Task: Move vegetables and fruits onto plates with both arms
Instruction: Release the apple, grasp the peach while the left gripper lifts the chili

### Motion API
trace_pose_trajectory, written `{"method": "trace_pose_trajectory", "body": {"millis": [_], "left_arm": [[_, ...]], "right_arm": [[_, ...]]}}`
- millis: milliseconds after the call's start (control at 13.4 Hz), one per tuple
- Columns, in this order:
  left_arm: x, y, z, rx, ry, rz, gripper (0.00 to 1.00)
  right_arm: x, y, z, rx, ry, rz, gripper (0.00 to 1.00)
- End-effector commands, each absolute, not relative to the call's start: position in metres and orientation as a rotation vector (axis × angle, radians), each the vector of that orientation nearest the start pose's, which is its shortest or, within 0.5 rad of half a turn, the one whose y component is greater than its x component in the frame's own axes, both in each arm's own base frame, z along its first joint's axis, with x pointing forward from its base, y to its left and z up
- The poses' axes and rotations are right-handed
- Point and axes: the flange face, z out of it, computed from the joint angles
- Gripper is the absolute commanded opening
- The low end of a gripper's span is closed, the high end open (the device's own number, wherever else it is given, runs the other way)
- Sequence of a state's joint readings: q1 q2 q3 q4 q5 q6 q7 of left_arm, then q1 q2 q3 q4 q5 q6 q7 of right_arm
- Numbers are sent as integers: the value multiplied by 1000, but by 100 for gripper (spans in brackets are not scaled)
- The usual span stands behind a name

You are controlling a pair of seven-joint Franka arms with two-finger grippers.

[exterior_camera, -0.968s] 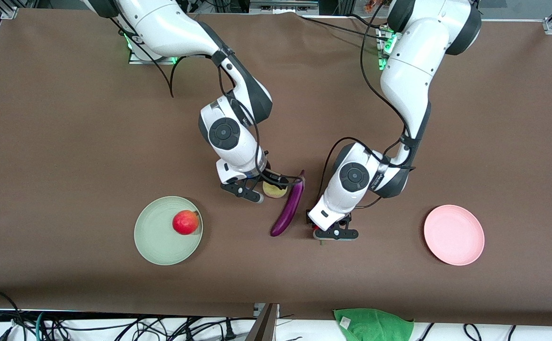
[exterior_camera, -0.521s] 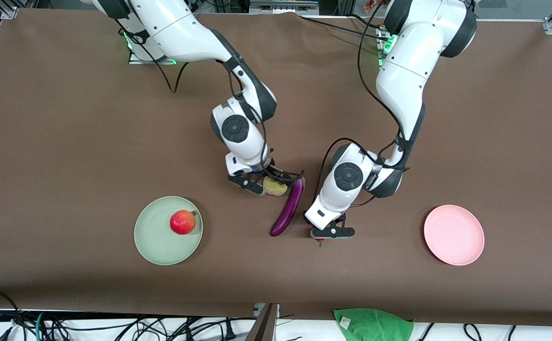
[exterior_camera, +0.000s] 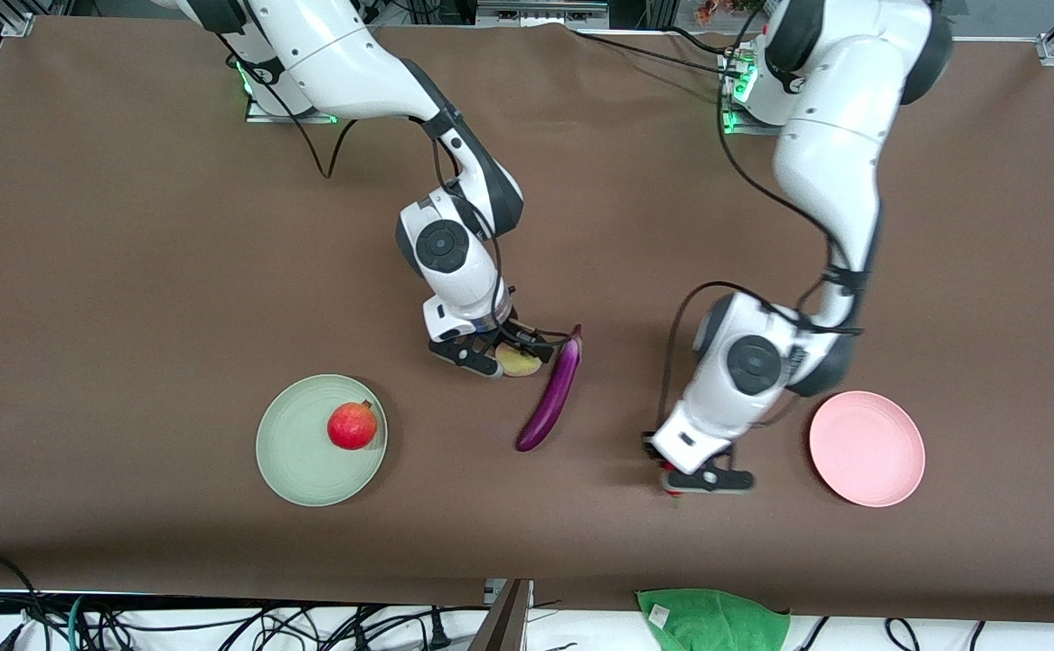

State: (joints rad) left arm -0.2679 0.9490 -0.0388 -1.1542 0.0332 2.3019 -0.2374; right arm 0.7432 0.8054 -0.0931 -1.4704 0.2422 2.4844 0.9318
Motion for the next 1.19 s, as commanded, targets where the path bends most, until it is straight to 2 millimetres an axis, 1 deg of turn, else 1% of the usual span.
{"method": "trace_pose_trajectory", "body": {"millis": [0, 74, 149, 223, 298, 372, 447, 521, 596, 670, 745, 819, 894, 968, 1043, 1117], "left_arm": [[760, -163, 264, -3161, 351, -230, 0], [764, -132, 268, -3141, 435, -211, 0], [767, -104, 269, -3119, 524, -195, 0], [767, -74, 265, -3098, 599, -172, 0], [768, -39, 261, -3082, 649, -163, 0], [768, -10, 259, -3069, 690, -159, 0], [768, 19, 256, -3064, 710, -159, 2], [765, 42, 250, -3084, 718, -154, 3], [761, 58, 242, -3121, 732, -155, 3], [758, 68, 237, -3144, 733, -160, 7], [756, 69, 232, -3152, 730, -151, 9], [754, 69, 226, -3157, 727, -143, 12], [755, 69, 225, -3150, 724, -162, 19], [755, 69, 220, -3150, 723, -160, 31], [754, 69, 216, -3158, 708, -153, 53], [754, 69, 215, -3159, 703, -150, 73]], "right_arm": [[584, 445, 251, -2877, 571, -75, 4], [586, 444, 255, -2874, 572, -78, 4], [585, 445, 255, -2867, 582, -73, 8], [585, 447, 255, -2857, 602, -65, 47], [584, 448, 256, -2842, 625, -61, 88], [584, 449, 256, -2831, 646, -56, 97], [582, 452, 254, -2828, 655, -52, 98], [581, 455, 250, -2818, 651, -66, 98], [582, 458, 247, -2783, 676, -81, 98], [578, 468, 246, -2741, 688, -85, 99], [579, 480, 248, -2703, 700, -98, 99], [578, 490, 244, -2679, 733, -93, 99], [577, 499, 238, -2674, 732, -97, 99], [576, 502, 232, -2687, 708, -108, 99], [577, 500, 228, -2717, 658, -134, 99], [578, 498, 219, -2756, 615, -159, 99]]}}
